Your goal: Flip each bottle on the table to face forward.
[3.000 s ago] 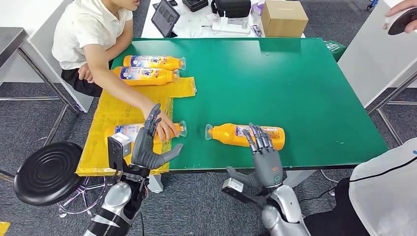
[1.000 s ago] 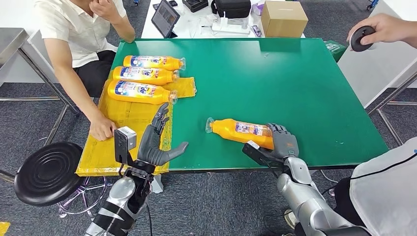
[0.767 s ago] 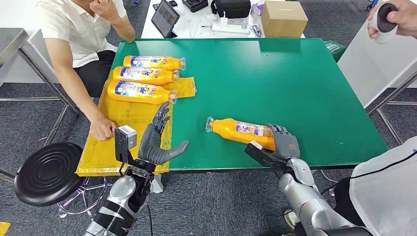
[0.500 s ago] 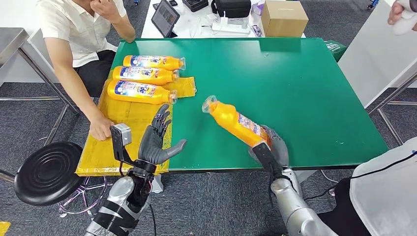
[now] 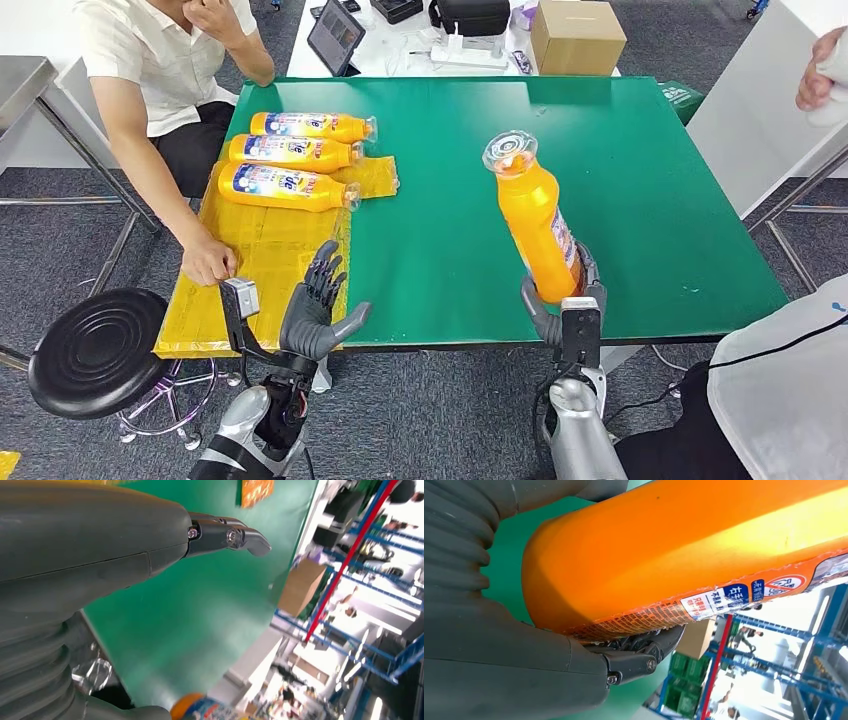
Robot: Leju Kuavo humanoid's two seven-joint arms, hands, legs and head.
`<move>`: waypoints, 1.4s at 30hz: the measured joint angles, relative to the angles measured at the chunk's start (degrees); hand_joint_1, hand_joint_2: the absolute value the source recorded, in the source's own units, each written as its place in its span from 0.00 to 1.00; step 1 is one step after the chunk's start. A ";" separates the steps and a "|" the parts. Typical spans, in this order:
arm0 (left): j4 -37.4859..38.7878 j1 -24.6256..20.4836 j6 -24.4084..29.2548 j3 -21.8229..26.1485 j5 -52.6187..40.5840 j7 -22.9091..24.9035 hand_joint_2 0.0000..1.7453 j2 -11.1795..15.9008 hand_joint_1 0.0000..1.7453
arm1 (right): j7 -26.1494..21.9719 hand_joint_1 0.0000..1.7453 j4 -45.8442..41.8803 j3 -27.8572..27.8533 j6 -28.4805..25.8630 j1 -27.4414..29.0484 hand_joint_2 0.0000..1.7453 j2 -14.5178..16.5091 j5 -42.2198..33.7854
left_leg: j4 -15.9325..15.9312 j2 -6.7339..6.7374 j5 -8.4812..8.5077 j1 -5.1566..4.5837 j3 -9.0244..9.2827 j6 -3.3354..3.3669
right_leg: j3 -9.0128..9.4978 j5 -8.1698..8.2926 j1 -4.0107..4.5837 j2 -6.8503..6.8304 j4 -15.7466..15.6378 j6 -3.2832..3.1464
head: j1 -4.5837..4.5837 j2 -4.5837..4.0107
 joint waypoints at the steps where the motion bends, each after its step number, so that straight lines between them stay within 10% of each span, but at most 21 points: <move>1: -0.09 0.13 -0.75 -0.16 0.24 0.28 1.00 0.03 0.00 | 0.00 1.00 -0.17 0.60 0.36 0.22 1.00 0.23 0.02 | 0.00 0.00 0.00 0.00 0.01 0.00 | 0.00 0.00 0.00 0.00 0.00 0.00 | 0.00 0.00; 42: 0.42 -2.17 -7.83 -4.97 2.15 0.37 1.00 0.62 0.00 | -0.86 1.00 10.13 17.73 4.99 -0.49 1.00 5.36 1.38 | 0.00 -0.01 0.01 0.02 -0.01 -0.01 | -0.02 0.00 0.00 0.00 0.02 -0.01 | 0.01 0.00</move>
